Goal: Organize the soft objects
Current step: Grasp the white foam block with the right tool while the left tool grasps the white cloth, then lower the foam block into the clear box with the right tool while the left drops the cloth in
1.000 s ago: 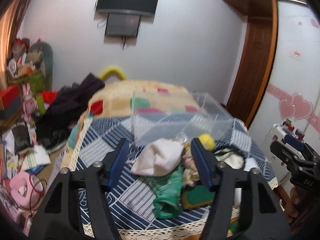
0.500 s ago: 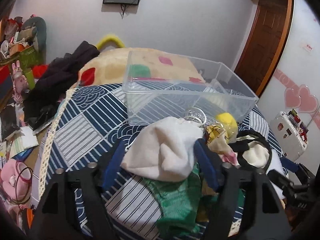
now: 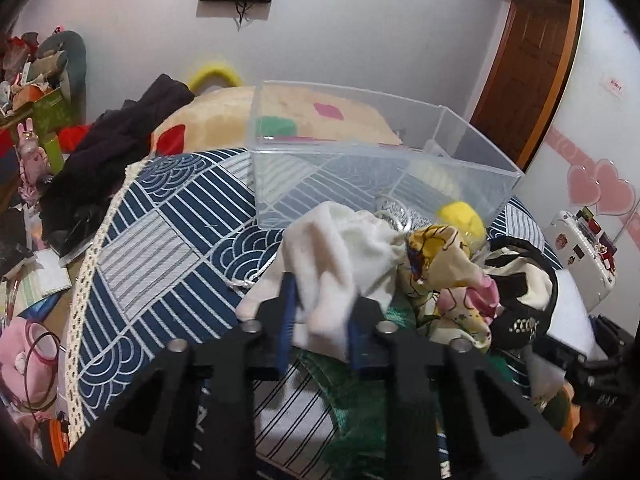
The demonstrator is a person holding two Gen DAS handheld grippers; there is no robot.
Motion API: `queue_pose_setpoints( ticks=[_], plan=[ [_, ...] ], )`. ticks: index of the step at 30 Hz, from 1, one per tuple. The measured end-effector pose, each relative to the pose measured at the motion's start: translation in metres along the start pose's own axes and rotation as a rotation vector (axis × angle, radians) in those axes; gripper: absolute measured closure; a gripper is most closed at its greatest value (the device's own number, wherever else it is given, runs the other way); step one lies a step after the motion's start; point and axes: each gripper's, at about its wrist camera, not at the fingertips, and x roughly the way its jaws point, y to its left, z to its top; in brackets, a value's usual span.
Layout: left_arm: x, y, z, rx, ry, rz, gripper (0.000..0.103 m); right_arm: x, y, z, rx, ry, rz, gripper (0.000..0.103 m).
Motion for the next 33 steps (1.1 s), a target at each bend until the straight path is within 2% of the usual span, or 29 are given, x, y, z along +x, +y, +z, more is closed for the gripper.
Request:
queue_pose_setpoints(
  ticks=[3, 6, 12, 21, 33],
  plan=[
    [-0.011, 0.0, 0.001, 0.01, -0.033, 0.02, 0.095, -0.006, -0.006, 0.004, 0.005, -0.036, -0.033, 0.014],
    [-0.027, 0.0, 0.005, 0.013, -0.077, 0.028, 0.095, -0.012, -0.01, 0.012, 0.008, -0.076, -0.074, 0.014],
    [-0.055, -0.001, 0.015, 0.02, -0.159, 0.022, 0.096, -0.032, -0.012, 0.033, 0.018, -0.168, -0.097, 0.014],
    [-0.082, -0.004, 0.038, 0.033, -0.263, 0.02, 0.096, -0.043, 0.01, 0.076, -0.026, -0.307, -0.056, 0.013],
    [-0.088, 0.003, 0.09, -0.008, -0.365, 0.03, 0.096, -0.027, 0.042, 0.114, -0.097, -0.376, 0.02, 0.013]
  ],
)
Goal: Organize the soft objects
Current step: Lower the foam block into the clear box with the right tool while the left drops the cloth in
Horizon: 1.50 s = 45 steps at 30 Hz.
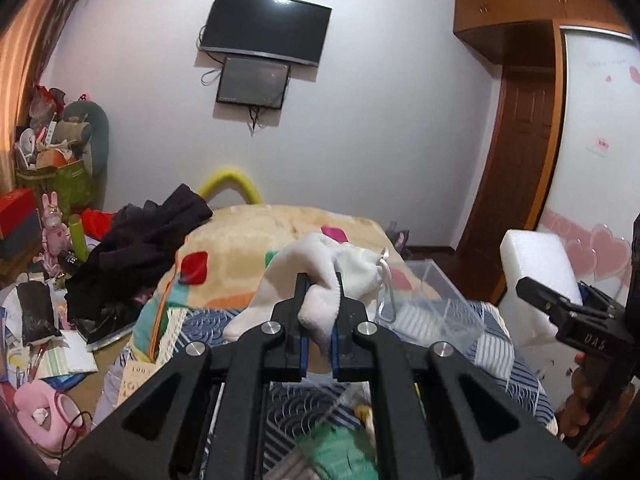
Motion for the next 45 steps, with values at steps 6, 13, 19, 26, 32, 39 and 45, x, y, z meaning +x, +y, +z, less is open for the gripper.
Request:
queue_pose_setpoints(
  ticks=[6, 13, 19, 26, 32, 39, 45],
  plan=[
    [0.024, 0.007, 0.014, -0.008, -0.003, 0.018, 0.096, 0.031, 0.011, 0.002, -0.022, 0.04, 0.029, 0.013],
    [0.069, 0.004, -0.003, 0.011, 0.091, 0.014, 0.096, 0.072, 0.016, -0.005, -0.058, 0.157, 0.035, 0.013],
    [0.106, -0.006, -0.023, 0.047, 0.197, -0.002, 0.096, 0.092, 0.014, -0.016, -0.083, 0.252, 0.033, 0.013],
    [0.129, -0.019, -0.037, 0.106, 0.297, 0.006, 0.096, 0.103, 0.011, -0.013, -0.095, 0.322, 0.052, 0.014],
    [0.13, -0.017, -0.043, 0.092, 0.334, -0.006, 0.072, 0.109, 0.007, -0.01, -0.08, 0.36, 0.067, 0.013],
    [0.106, -0.015, -0.031, 0.082, 0.272, 0.008, 0.044, 0.098, 0.008, -0.007, -0.086, 0.353, 0.072, 0.009],
    [0.078, -0.012, -0.017, 0.068, 0.203, 0.017, 0.036, 0.07, 0.014, 0.003, -0.107, 0.27, 0.066, 0.007]
  ],
)
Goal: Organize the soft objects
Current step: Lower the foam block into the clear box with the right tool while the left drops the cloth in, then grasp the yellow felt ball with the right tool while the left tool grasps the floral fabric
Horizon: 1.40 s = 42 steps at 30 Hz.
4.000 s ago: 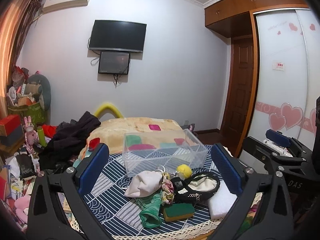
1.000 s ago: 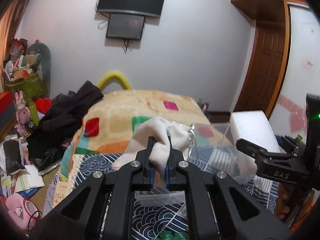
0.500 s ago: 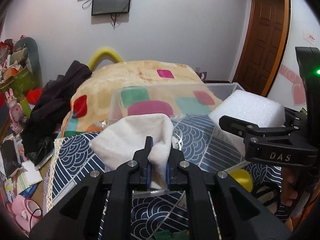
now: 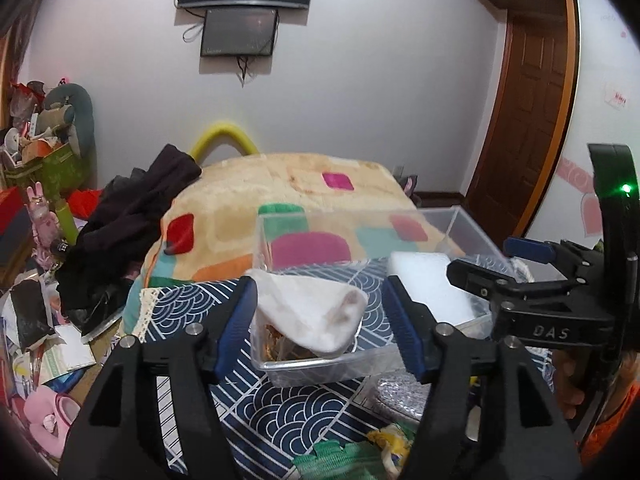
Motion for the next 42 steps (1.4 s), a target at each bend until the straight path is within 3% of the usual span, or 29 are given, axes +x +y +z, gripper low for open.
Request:
queue_pose_setpoints(
  ticks=[3, 7, 15, 23, 29, 35, 40, 42],
  plan=[
    [-0.016, 0.001, 0.002, 0.002, -0.031, 0.009, 0.031, -0.019, 0.001, 0.0, -0.006, -0.051, -0.011, 0.005],
    [-0.036, 0.002, -0.001, -0.003, -0.069, 0.016, 0.015, -0.042, 0.003, -0.006, -0.021, -0.118, -0.036, 0.001],
    [-0.05, -0.006, -0.024, 0.021, -0.054, -0.004, 0.014, -0.055, 0.005, -0.028, -0.005, -0.158, -0.051, 0.001],
    [-0.033, -0.02, -0.057, 0.066, 0.028, -0.014, 0.015, -0.026, 0.006, -0.053, 0.037, -0.071, -0.028, 0.002],
    [-0.017, -0.025, -0.076, 0.073, 0.1, -0.043, 0.034, -0.005, 0.009, -0.067, 0.055, 0.006, 0.002, 0.018],
    [-0.013, -0.026, -0.09, 0.073, 0.151, -0.109, 0.068, 0.012, 0.014, -0.075, 0.062, 0.075, 0.042, 0.029],
    [-0.01, -0.029, -0.097, 0.081, 0.169, -0.134, 0.092, 0.024, 0.018, -0.082, 0.054, 0.13, 0.065, 0.046],
    [-0.012, -0.029, -0.1, 0.085, 0.164, -0.134, 0.095, 0.025, 0.018, -0.083, 0.057, 0.134, 0.083, 0.056]
  ],
)
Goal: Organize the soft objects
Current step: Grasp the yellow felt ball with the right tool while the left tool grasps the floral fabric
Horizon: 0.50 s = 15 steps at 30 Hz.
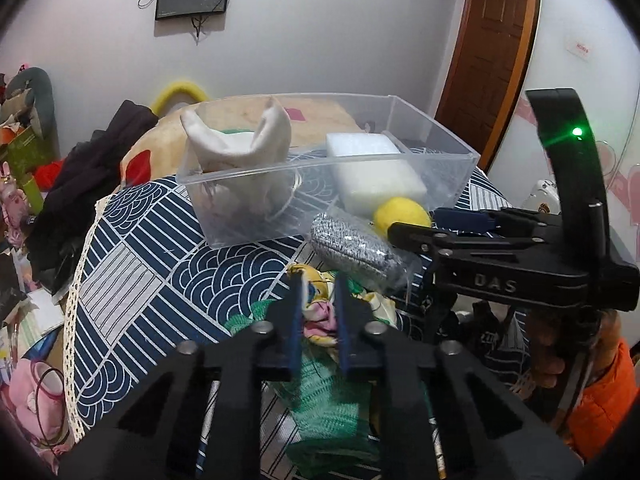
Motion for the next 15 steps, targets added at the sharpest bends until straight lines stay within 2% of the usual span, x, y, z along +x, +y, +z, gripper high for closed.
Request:
queue_pose_setpoints(
  ticks=[1, 7, 15],
  plan=[
    [-0.001, -0.001, -0.001, 0.004, -0.007, 0.006, 0.096, 0.0, -0.001, 0.0, -0.001, 0.002, 0.012, 0.062],
    [-0.017, 0.001, 0.002, 0.005, -0.058, 0.022, 0.098, -0.012, 0.001, -0.003, -0.035, -0.029, -0.001, 0.064],
    [-0.043, 0.008, 0.014, -0.015, -0.13, 0.044, 0.098, -0.049, 0.001, -0.002, -0.066, -0.131, -0.04, 0.064]
  ],
)
